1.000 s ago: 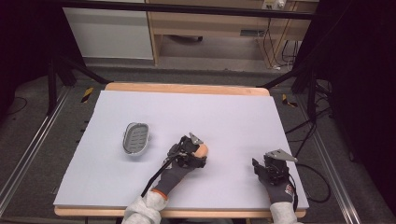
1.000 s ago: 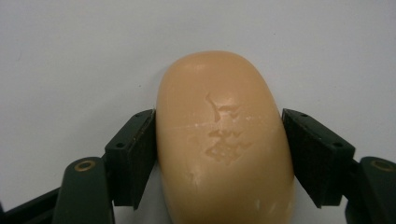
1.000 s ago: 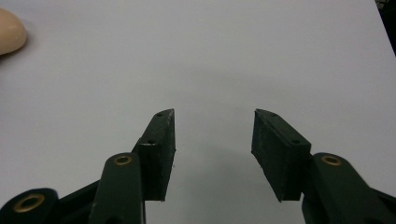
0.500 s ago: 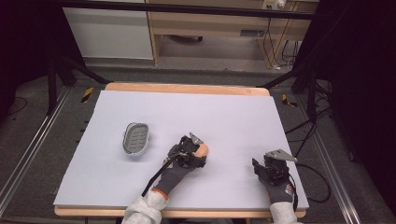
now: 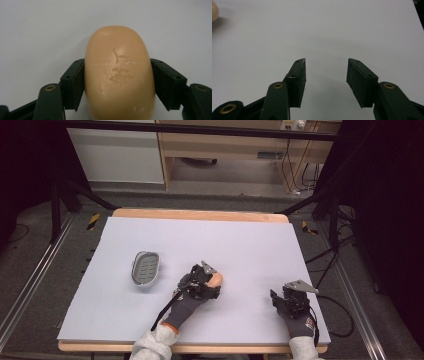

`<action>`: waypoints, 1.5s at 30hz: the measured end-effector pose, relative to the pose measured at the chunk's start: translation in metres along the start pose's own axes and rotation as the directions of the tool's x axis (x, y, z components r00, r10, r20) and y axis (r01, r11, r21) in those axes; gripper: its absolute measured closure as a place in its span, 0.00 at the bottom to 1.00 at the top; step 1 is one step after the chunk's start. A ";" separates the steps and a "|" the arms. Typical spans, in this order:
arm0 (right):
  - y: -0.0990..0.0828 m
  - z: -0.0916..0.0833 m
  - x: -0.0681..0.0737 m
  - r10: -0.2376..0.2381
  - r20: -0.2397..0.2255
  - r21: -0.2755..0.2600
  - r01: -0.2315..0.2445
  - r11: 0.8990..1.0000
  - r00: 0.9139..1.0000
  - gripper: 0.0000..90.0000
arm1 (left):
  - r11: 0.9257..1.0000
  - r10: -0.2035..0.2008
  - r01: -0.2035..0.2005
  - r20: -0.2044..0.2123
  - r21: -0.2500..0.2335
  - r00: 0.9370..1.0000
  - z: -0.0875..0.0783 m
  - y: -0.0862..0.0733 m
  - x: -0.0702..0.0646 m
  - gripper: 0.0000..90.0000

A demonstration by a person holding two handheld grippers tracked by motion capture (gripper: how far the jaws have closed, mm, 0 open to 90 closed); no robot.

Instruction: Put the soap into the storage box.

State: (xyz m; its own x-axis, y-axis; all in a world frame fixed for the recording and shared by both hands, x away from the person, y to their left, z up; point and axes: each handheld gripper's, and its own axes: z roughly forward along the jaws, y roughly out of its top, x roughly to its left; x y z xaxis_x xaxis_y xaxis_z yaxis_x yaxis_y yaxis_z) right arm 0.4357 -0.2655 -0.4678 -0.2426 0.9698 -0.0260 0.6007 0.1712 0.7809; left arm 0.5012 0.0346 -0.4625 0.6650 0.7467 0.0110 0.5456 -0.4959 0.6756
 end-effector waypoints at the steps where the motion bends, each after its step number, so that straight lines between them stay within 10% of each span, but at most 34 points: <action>1: 0.000 0.000 0.000 0.000 0.000 0.000 0.000 1.000 1.000 0.55 | 1.000 -0.002 0.002 0.001 -0.004 1.000 -0.002 0.000 0.000 0.35; 45: 0.000 -0.001 0.001 0.001 0.007 -0.003 -0.001 1.000 1.000 0.55 | 0.990 -0.017 0.015 -0.013 -0.141 1.000 -0.081 -0.004 0.029 0.35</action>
State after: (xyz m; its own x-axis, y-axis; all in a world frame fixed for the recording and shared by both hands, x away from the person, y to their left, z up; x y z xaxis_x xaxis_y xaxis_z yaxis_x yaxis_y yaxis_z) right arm 0.4348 -0.2647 -0.4673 -0.2368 0.9711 -0.0292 0.5985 0.1695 0.7830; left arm 0.4769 0.0947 -0.4051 0.6488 0.7609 0.0090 0.4780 -0.4168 0.7731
